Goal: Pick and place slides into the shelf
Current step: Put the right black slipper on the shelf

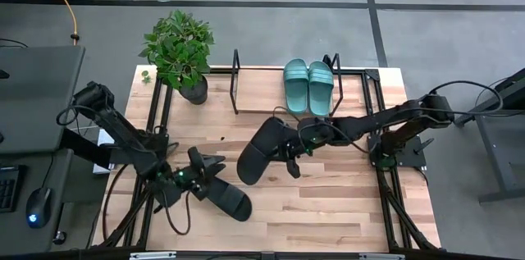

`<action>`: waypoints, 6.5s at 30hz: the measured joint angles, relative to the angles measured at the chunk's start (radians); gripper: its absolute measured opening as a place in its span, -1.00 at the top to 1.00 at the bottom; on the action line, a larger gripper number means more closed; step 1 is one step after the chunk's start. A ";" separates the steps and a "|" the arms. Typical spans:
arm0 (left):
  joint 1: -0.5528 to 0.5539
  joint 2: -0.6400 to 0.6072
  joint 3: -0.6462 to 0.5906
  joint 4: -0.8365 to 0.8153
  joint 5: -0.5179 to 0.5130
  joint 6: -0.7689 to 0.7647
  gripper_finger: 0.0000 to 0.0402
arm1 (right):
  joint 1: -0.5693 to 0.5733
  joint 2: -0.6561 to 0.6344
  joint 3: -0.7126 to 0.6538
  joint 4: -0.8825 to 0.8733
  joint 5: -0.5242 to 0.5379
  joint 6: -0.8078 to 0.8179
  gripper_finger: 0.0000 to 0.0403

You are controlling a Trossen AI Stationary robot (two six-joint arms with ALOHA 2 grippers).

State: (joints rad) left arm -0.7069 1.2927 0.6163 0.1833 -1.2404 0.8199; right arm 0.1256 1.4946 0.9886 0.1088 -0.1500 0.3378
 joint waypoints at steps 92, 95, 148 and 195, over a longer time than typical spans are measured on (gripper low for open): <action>0.104 0.166 0.050 0.284 0.053 0.274 0.87 | -0.125 0.064 0.002 0.304 -0.109 0.046 0.98; 0.104 0.166 0.050 0.285 0.046 0.272 0.82 | -0.125 0.064 0.002 0.316 -0.102 0.040 0.92; 0.543 0.165 0.050 0.164 0.234 0.166 0.70 | -0.154 -0.082 -0.003 -0.075 0.302 -0.278 -0.02; 0.904 0.398 0.050 0.460 0.496 0.280 0.70 | -0.149 -0.082 -0.004 -0.059 0.247 -0.265 -0.02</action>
State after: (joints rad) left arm 0.1966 1.6906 0.6666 0.6430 -0.7441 1.1002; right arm -0.0238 1.4124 0.9844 0.0498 0.0967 0.0727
